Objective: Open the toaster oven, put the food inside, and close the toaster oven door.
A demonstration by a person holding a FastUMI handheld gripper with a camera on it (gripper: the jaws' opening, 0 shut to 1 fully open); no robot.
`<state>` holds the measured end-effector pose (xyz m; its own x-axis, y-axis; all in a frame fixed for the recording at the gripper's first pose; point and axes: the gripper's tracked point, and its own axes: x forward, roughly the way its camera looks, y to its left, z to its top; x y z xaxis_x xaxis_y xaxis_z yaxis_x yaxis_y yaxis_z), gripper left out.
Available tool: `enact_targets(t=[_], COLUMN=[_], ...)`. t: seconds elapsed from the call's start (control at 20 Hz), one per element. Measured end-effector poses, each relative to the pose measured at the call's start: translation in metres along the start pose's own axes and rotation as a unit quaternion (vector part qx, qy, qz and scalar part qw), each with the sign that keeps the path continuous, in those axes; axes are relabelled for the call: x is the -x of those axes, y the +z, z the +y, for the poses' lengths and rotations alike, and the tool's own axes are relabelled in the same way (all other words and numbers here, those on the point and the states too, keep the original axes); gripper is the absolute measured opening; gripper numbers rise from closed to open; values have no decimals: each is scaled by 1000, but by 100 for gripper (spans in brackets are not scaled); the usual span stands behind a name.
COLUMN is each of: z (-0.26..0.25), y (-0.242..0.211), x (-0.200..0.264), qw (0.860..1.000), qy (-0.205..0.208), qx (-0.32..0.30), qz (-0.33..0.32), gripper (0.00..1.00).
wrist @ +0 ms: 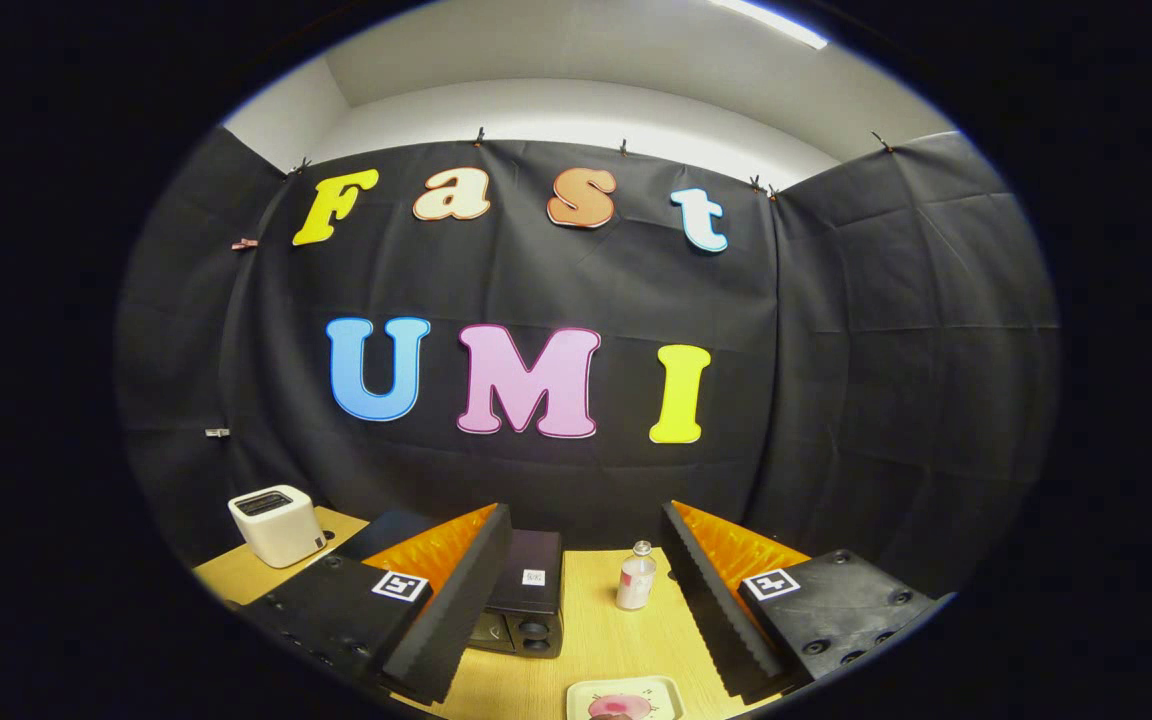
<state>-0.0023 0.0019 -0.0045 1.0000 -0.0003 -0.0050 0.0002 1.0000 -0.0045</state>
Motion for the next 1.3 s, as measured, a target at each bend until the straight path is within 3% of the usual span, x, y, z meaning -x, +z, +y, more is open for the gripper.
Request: enact_targets(t=[0.9, 1.3], z=[10, 61], y=[-15, -27], x=[-8, -19], qw=[1000, 999], qy=[-8, 9], qx=[-15, -26], qz=[13, 20], gripper=[98, 98])
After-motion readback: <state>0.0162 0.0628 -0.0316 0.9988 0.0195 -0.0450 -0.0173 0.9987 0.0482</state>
